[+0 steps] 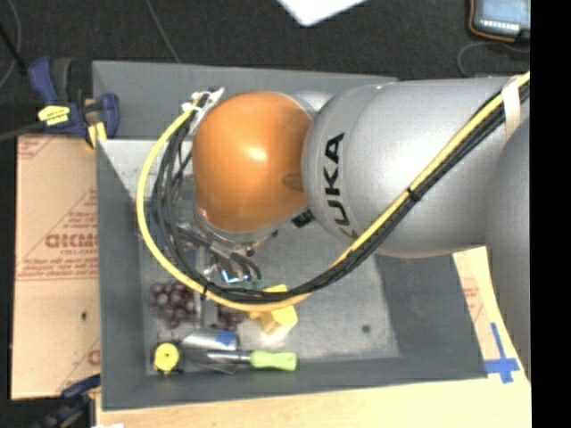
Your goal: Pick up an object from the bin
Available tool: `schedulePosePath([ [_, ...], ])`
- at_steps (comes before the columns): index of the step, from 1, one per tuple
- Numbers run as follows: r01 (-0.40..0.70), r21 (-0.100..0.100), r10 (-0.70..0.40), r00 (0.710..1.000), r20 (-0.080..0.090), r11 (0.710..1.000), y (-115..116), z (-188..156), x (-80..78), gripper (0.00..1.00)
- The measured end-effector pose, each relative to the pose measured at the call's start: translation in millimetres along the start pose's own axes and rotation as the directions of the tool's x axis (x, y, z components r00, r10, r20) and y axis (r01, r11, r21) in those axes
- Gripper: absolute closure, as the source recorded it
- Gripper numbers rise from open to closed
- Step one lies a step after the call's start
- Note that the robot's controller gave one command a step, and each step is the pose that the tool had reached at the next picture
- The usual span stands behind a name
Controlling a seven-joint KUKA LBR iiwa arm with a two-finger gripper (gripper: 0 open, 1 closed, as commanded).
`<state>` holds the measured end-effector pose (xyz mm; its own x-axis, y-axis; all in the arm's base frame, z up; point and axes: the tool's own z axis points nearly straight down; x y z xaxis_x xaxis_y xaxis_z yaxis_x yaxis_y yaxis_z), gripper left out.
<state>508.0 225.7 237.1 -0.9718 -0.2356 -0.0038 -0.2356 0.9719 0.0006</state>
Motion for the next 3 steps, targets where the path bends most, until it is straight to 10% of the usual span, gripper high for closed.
schedulePosePath([
  [2, -0.094, 0.000, 0.094, 0.996, 0.004, 0.996, -39.8, 113.7, 12.9, 0.00],
  [3, -0.157, -0.006, 0.157, 0.988, 0.012, 0.988, -33.9, 164.3, -38.1, 1.00],
])
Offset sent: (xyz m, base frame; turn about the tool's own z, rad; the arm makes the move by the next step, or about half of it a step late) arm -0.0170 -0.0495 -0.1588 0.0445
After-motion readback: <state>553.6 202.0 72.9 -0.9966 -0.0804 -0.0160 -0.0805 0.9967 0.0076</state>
